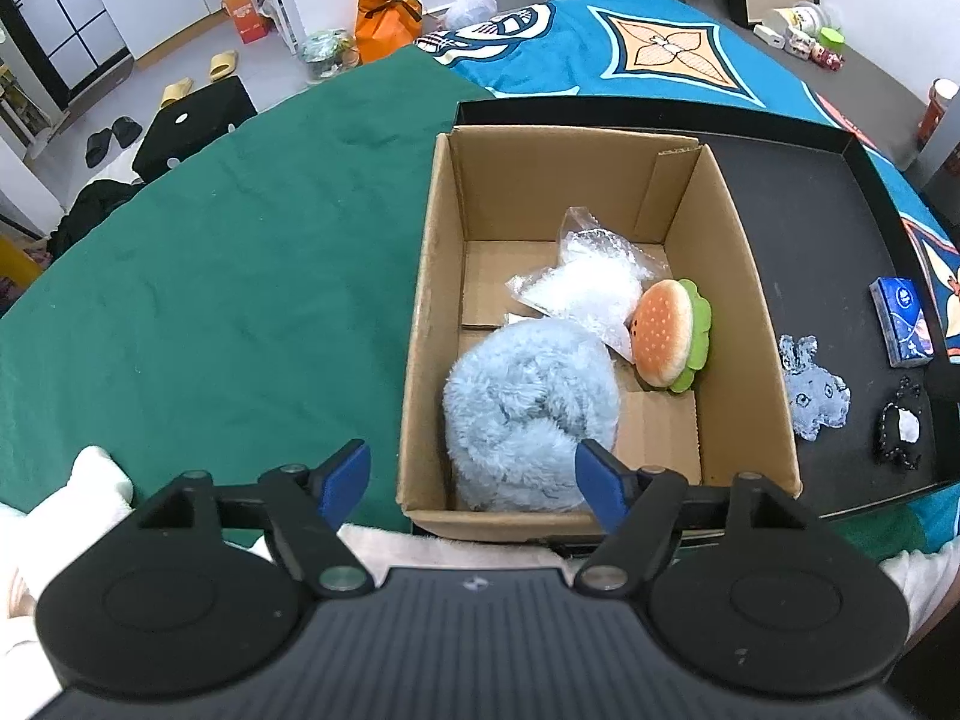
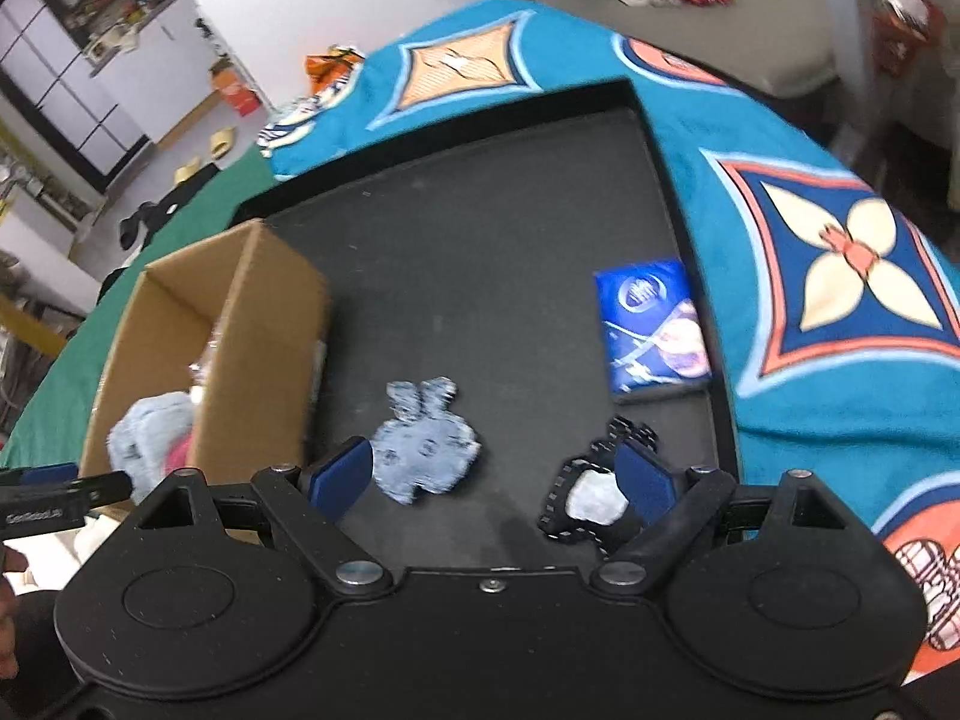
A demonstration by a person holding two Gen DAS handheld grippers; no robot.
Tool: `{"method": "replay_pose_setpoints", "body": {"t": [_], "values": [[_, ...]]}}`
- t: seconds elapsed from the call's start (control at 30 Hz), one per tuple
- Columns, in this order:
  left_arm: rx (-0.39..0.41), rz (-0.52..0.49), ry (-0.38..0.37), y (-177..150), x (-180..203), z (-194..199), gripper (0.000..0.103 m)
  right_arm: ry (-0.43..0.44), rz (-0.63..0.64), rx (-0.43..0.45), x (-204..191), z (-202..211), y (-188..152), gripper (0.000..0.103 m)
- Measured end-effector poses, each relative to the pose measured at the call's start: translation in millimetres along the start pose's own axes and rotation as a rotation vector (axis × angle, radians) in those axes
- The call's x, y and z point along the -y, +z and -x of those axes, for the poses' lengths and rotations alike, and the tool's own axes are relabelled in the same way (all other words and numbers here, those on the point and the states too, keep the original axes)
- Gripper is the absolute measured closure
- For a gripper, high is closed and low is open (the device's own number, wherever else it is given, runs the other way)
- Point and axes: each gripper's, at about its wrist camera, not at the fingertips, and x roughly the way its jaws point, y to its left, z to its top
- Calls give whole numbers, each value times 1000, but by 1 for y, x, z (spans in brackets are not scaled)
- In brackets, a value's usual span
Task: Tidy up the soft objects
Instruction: 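Move the right gripper to the black beaded strand and grasp it, then carry the black beaded strand with the right gripper into the box and release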
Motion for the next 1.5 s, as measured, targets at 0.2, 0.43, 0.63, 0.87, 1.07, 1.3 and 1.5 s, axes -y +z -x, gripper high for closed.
{"method": "replay_pose_setpoints", "body": {"t": [0.2, 0.43, 0.63, 0.87, 1.07, 1.3, 1.5], "values": [[-6, -18, 35, 4, 7, 1, 29, -1, -62, -42, 20, -14, -2, 17], [-11, -20, 77, 9, 11, 2, 29, -55, -56, -91, 27, -34, -6, 21], [-11, -10, 105, 11, 10, 4, 29, -111, -3, -171, 20, -53, -12, 36], [-7, -1, 112, 10, 7, 5, 29, -161, 33, -132, 12, -56, -14, 58], [-8, -10, 107, 9, 4, 6, 29, -113, 34, -75, 13, -44, -12, 67], [9, 4, 100, 7, -3, 13, 29, -74, 78, -6, 2, -27, -8, 68], [12, 10, 85, 3, -8, 14, 29, -45, 97, 39, -8, -14, -4, 68]]}}
